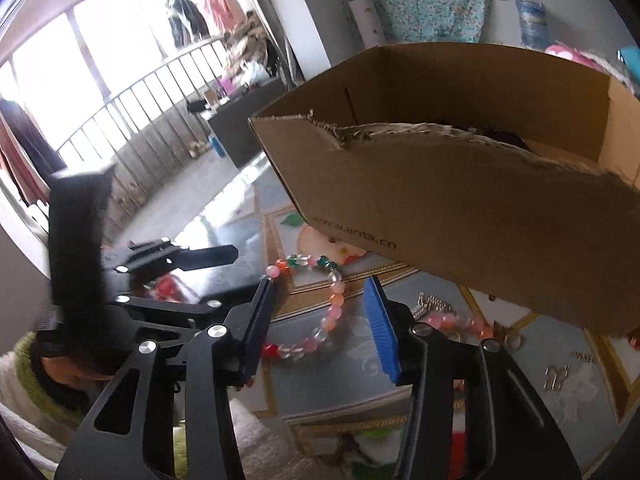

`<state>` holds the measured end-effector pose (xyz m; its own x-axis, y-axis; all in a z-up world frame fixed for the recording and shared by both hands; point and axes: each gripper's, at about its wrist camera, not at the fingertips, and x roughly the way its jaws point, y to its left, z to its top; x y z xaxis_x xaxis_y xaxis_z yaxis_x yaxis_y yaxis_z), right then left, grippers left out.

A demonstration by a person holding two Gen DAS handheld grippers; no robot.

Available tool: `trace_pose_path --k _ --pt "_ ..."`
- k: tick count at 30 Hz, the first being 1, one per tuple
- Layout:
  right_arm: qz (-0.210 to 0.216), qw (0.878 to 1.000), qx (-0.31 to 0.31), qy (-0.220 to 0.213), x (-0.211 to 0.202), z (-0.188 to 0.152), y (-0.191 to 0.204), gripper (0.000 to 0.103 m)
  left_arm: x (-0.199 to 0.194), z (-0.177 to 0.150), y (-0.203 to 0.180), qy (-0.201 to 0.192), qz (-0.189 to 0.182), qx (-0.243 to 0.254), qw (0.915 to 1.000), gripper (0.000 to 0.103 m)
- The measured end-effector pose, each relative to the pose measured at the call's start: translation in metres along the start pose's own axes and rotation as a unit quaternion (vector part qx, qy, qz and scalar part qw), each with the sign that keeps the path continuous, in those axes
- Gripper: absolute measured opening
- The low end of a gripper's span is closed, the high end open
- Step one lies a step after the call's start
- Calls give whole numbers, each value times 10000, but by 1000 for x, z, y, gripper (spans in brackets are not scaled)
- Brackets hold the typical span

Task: Organize jewelry

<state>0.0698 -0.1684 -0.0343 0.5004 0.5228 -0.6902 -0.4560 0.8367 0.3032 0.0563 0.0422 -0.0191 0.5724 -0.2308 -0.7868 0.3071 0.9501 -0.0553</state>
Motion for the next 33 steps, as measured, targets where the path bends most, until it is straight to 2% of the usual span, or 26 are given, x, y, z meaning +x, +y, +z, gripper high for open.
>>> trace_pose_path --k 5,6,10,12,14,17,21,26,33 --pt "-169 9992 -44 362 22 10 -2 44 9 4 -3 19 -151 258 9996 44" --pt "-235 9987 -142 418 26 11 1 44 10 2 -5 50 -132 289 9995 38" --pt "-442 9964 -422 582 37 13 10 40 14 1 -10 54 18 485 9988 30" --pt "-558 9946 -505 712 45 13 10 34 14 0 -14 14 6 618 9981 22" --pt "-675 9931 -617 730 47 13 11 30 14 -1 -16 -4 -8 673 9977 19" --pt "-805 9906 -801 763 48 14 17 11 13 -2 -19 -48 -9 757 9971 9" --pt "-589 9936 -638 728 38 16 13 10 7 -2 -20 -116 -4 713 9974 9" --pt "-413 9961 -605 488 9 15 17 10 -24 -2 -20 -426 -150 604 9972 9" --pt "-188 9976 -647 -169 -47 24 30 10 -85 12 -34 -954 -515 518 9928 9"
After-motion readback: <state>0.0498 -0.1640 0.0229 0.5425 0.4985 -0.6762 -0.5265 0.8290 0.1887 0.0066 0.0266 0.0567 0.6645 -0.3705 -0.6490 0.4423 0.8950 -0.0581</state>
